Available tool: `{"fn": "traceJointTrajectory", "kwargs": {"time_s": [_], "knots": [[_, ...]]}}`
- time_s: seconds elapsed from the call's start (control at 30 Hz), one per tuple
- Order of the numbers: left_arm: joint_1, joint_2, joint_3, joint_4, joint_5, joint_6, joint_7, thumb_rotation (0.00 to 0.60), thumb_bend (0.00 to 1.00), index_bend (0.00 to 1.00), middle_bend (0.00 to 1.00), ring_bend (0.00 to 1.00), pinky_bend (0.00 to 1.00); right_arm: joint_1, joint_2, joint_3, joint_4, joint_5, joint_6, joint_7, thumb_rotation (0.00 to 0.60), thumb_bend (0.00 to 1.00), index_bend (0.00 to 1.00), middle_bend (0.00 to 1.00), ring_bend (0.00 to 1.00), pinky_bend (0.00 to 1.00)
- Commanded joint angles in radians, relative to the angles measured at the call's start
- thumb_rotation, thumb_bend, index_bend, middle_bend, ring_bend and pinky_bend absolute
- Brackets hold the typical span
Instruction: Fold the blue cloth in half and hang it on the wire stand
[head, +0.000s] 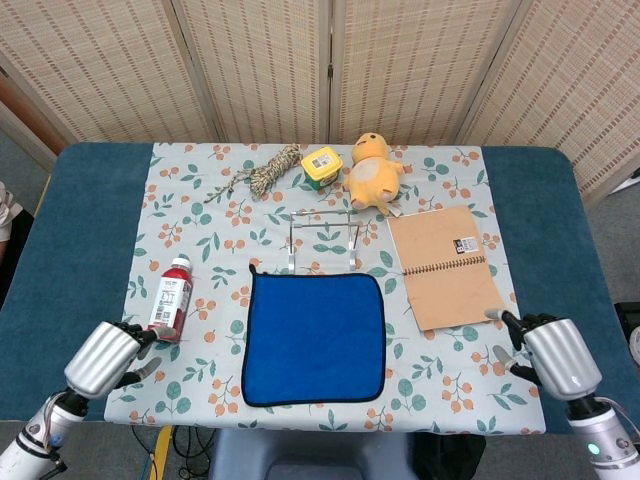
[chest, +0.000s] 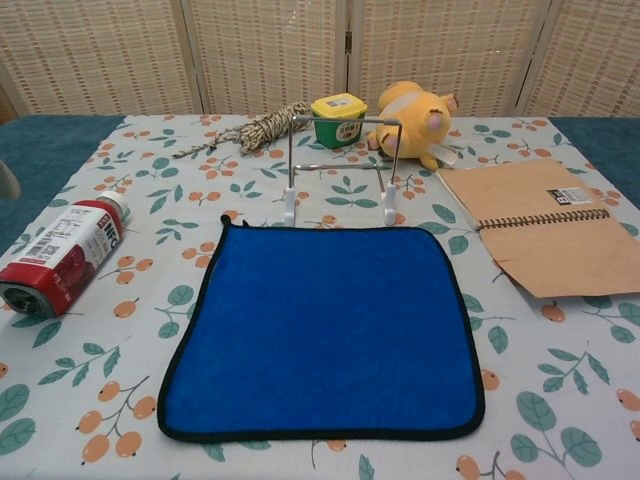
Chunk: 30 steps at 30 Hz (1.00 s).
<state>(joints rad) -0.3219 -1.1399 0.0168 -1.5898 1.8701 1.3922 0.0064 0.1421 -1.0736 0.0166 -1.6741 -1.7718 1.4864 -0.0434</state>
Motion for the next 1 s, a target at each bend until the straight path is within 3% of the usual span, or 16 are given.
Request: {"fn": "traceJointTrajectory", "kwargs": {"time_s": [0.03, 0.27, 0.7, 1.0], "knots": [[-0.040, -0.026, 0.018, 0.005, 0.044, -0.037, -0.004, 0.600, 0.28, 0.37, 0.76, 0.76, 0.86, 0.034, -0.012, -0.024, -0.006, -0.047, -0.042, -0.011, 0.600, 0.28, 0.34, 0.77, 0.72, 0.77], [-0.122, -0.082, 0.043, 0.025, 0.108, -0.119, -0.008, 0.600, 0.28, 0.37, 0.87, 0.84, 0.93, 0.096, -0.054, -0.055, -0.009, -0.098, -0.148, -0.054, 0.600, 0.26, 0.37, 0.87, 0.81, 0.89], [-0.222, -0.170, 0.064, 0.040, 0.102, -0.253, 0.024, 0.600, 0.28, 0.37, 0.99, 0.94, 1.00, 0.193, -0.153, -0.086, 0.026, -0.150, -0.277, -0.104, 0.600, 0.20, 0.38, 0.95, 0.89, 0.96], [-0.267, -0.215, 0.093, 0.046, 0.072, -0.342, 0.047, 0.600, 0.28, 0.35, 1.00, 0.95, 1.00, 0.226, -0.184, -0.086, 0.035, -0.129, -0.310, -0.125, 0.600, 0.18, 0.38, 0.96, 0.90, 0.96]]}}
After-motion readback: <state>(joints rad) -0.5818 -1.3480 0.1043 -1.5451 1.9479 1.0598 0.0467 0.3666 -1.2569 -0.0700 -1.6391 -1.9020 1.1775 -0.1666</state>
